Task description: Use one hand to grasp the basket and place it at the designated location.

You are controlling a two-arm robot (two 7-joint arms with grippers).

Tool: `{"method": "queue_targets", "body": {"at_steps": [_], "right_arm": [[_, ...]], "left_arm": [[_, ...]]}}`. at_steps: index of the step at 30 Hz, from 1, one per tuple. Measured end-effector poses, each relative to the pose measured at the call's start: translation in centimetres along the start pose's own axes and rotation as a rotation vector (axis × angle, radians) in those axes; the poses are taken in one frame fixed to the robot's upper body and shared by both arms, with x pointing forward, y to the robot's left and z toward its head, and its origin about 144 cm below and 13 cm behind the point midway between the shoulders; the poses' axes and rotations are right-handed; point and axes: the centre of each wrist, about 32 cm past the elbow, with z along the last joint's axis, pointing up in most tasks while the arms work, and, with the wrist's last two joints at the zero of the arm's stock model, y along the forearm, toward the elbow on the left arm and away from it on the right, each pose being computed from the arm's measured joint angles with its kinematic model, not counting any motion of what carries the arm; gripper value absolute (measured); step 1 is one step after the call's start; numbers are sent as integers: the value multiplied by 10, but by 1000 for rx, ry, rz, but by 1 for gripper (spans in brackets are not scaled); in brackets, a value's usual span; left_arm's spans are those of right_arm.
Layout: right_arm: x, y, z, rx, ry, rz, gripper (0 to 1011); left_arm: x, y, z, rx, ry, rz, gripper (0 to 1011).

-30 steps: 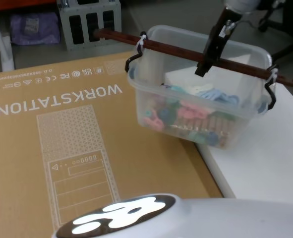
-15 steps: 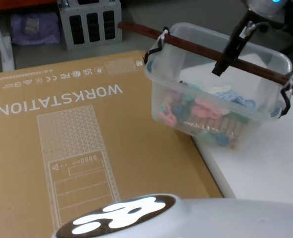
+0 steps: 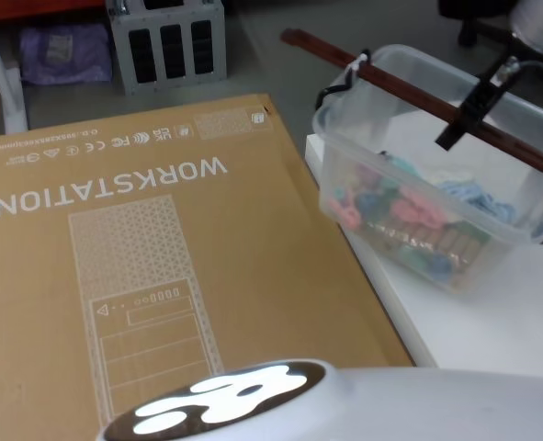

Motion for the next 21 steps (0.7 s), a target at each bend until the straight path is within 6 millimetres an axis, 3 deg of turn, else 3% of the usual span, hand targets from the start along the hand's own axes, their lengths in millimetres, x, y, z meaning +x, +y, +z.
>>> {"method": "queue_targets", "body": {"at_steps": [21], "right_arm": [[-69, 0, 7, -90, 267, -58, 233]], "left_arm": [[0, 0, 0, 0, 1, 0, 0]]}}
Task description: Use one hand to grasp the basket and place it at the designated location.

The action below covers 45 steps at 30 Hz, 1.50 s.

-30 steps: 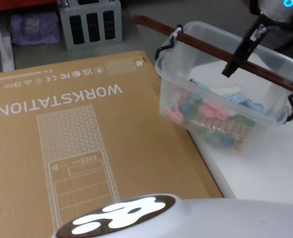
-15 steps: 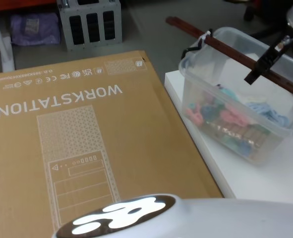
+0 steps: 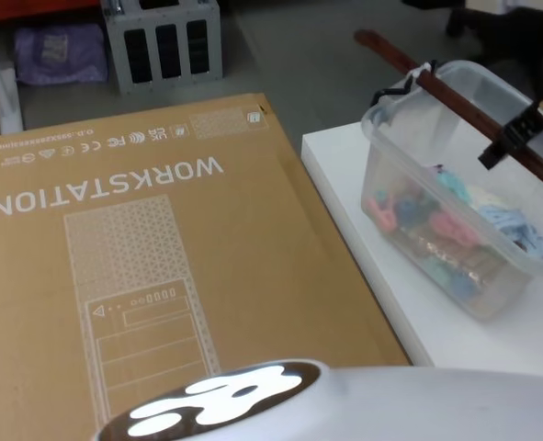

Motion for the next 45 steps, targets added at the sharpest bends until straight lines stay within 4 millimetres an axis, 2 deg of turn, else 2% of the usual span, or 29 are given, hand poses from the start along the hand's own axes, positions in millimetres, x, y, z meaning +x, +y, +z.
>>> {"method": "queue_targets", "body": {"at_steps": [8, 24, 28, 31, 45], "right_arm": [[-21, 1, -2, -15, 69, -13, 233], [-36, 10, -6, -7, 96, -32, 233], [-54, 32, -11, 30, 123, -63, 227], [-62, 41, -13, 45, 131, -88, 227], [-68, 50, -13, 54, 142, -78, 228]], "left_arm": [[0, 0, 0, 0, 0, 0, 0], [0, 0, 0, 0, 0, 0, 0], [0, 0, 0, 0, 0, 0, 0], [0, 0, 0, 0, -1, 0, 0], [0, 0, 0, 0, 0, 0, 0]]}}
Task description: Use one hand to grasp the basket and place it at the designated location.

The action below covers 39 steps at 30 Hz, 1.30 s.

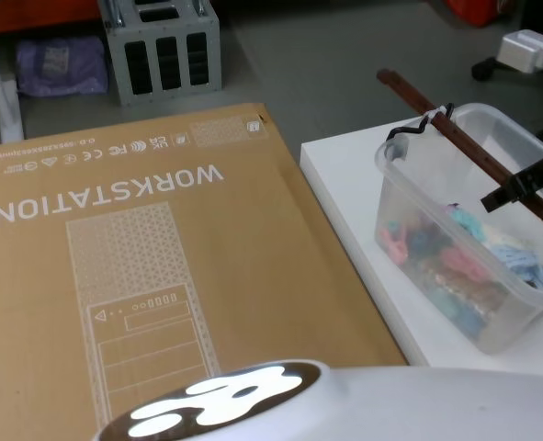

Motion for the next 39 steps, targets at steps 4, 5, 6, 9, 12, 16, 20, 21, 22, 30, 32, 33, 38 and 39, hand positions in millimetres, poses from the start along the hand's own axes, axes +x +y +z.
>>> {"method": "queue_targets", "body": {"at_steps": [4, 5, 6, 9, 12, 16, 20, 21, 22, 30, 32, 33, 38, 39], "right_arm": [[0, 0, 0, 1, 0, 1, 228], [0, 0, 0, 1, -1, 1, 228], [0, 0, 0, 1, -1, 2, 228], [0, 0, 0, 2, -1, 3, 228], [0, 0, 0, 2, -1, 3, 297], [0, 0, 1, 2, -2, 4, 392], [0, 0, 1, 2, -2, 5, 536], [0, 0, 1, 2, -2, 5, 560], [0, 0, 1, 2, -2, 5, 594], [1, 0, 1, 2, -3, 6, 844], [1, 0, 1, 2, -3, 6, 902], [1, 0, 1, 3, -3, 6, 936], [1, 0, 1, 3, -3, 7, 1000], [1, 0, 1, 3, -3, 7, 1000]], "left_arm": [[0, 0, 0, 0, 0, 0, 0], [0, 0, 0, 0, 0, 0, 0], [0, 0, 0, 0, 0, 0, 0], [0, 0, 0, 0, 0, 0, 0], [0, 0, 0, 0, 0, 0, 0], [0, 0, 0, 0, 0, 0, 0], [0, 0, 0, 0, 0, 0, 0], [0, 0, 0, 0, 0, 0, 0], [0, 0, 0, 0, 0, 0, 0], [0, 0, 0, 0, 0, 0, 0], [0, 0, 0, 0, 0, 0, 0], [0, 0, 0, 0, 0, 0, 0], [0, 0, 0, 0, 0, 0, 0], [0, 0, 0, 0, 0, 0, 0]]}}
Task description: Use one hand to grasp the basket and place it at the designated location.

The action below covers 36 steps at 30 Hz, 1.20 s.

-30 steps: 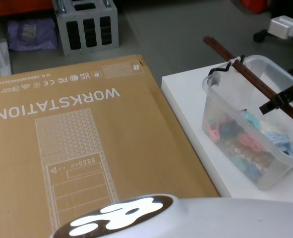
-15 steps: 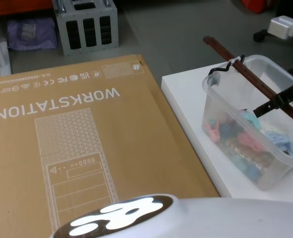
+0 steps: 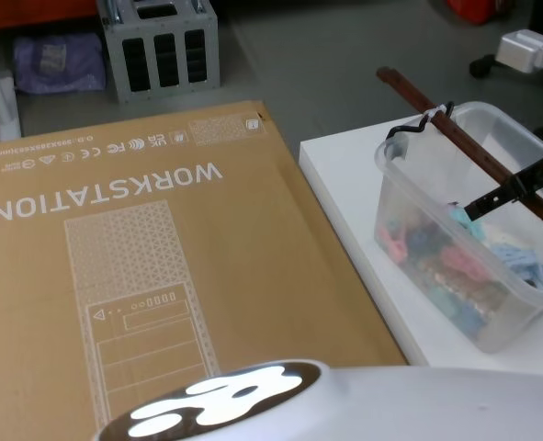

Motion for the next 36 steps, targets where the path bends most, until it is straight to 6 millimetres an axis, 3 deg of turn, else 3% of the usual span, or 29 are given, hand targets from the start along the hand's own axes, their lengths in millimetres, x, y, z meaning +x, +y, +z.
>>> {"method": "queue_targets", "body": {"at_steps": [12, 25, 36], "right_arm": [[2, 6, 5, 6, -19, 9, 1000], [10, -16, 34, -15, -92, -52, 1000], [8, -16, 51, -39, -147, -94, 1000]], "left_arm": [[0, 0, 0, 0, 0, 0, 0], [0, 0, 0, 0, 0, 0, 0], [0, 0, 0, 0, 0, 0, 0]]}}
